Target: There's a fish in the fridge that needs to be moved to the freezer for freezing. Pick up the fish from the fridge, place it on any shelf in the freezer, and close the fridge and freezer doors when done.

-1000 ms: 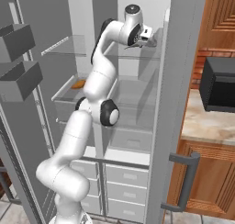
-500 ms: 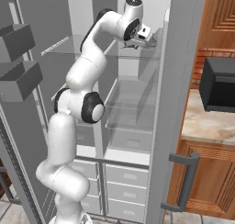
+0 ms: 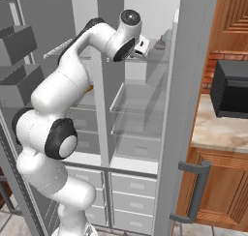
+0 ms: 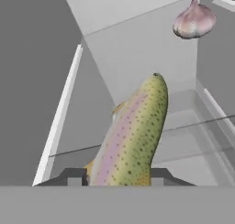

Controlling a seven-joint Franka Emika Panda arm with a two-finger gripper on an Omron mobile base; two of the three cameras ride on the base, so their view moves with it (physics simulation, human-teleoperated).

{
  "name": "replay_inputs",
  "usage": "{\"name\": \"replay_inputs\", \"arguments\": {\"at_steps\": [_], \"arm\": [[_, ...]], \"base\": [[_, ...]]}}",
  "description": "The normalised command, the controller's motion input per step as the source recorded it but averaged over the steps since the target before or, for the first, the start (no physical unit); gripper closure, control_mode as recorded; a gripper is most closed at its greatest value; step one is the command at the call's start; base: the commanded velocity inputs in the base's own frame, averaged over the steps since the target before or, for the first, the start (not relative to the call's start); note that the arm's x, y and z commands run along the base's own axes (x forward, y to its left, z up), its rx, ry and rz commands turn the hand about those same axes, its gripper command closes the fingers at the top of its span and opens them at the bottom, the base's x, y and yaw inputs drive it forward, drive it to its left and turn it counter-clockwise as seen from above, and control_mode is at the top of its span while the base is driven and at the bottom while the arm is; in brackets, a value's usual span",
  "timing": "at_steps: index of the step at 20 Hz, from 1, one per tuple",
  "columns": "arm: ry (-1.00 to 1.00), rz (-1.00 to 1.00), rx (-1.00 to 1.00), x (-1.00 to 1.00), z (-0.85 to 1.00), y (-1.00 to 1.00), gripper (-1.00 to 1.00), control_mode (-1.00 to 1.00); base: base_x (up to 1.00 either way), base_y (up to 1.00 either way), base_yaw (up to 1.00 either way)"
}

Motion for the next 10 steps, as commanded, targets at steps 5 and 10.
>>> {"name": "replay_inputs", "arguments": {"at_steps": [5,10], "arm": [[0.12,0.07,-0.01,-1.0,0.82,0.06,1.0,-1.0],[0.0,0.08,0.0,-1.0,0.4,0.35,1.0,-1.0]], "base": [[0.0,0.0,0.0],[0.0,0.0,0.0]]}}
